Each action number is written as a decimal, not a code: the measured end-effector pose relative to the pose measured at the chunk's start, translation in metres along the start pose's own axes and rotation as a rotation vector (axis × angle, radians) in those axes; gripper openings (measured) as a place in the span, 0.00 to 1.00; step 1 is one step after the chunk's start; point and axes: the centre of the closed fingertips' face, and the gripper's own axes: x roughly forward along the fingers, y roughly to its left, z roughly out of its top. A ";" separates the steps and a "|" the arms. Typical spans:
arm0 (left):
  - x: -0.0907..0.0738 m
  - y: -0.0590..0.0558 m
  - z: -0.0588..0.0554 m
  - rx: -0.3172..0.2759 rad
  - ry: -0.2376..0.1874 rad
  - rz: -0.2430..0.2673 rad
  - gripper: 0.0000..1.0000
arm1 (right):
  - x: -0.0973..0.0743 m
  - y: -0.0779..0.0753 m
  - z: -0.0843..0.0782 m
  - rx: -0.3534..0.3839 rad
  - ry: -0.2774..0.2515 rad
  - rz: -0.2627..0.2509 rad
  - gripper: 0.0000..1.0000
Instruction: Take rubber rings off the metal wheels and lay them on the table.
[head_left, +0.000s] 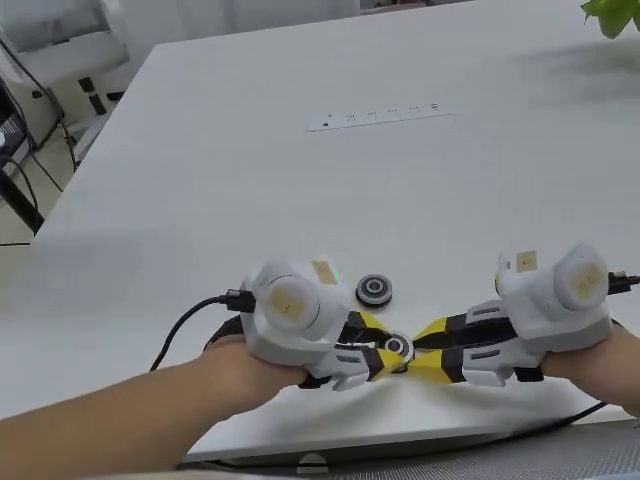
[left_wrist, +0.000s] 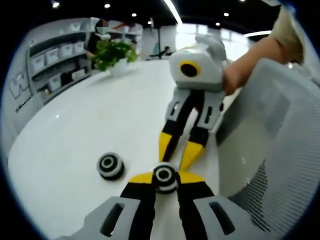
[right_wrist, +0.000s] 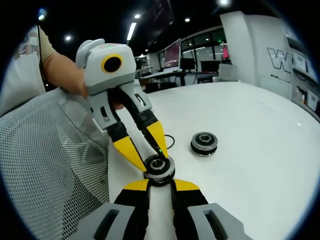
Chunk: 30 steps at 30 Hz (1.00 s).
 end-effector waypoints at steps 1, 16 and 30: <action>0.000 0.001 0.000 -0.001 -0.002 0.005 0.16 | 0.000 0.000 0.000 0.003 -0.001 0.000 0.13; 0.001 0.002 0.000 0.035 -0.008 0.025 0.14 | 0.000 0.002 0.000 -0.012 0.024 0.023 0.13; -0.001 0.000 0.000 0.025 -0.022 0.031 0.13 | -0.001 0.003 -0.001 -0.064 0.068 0.068 0.11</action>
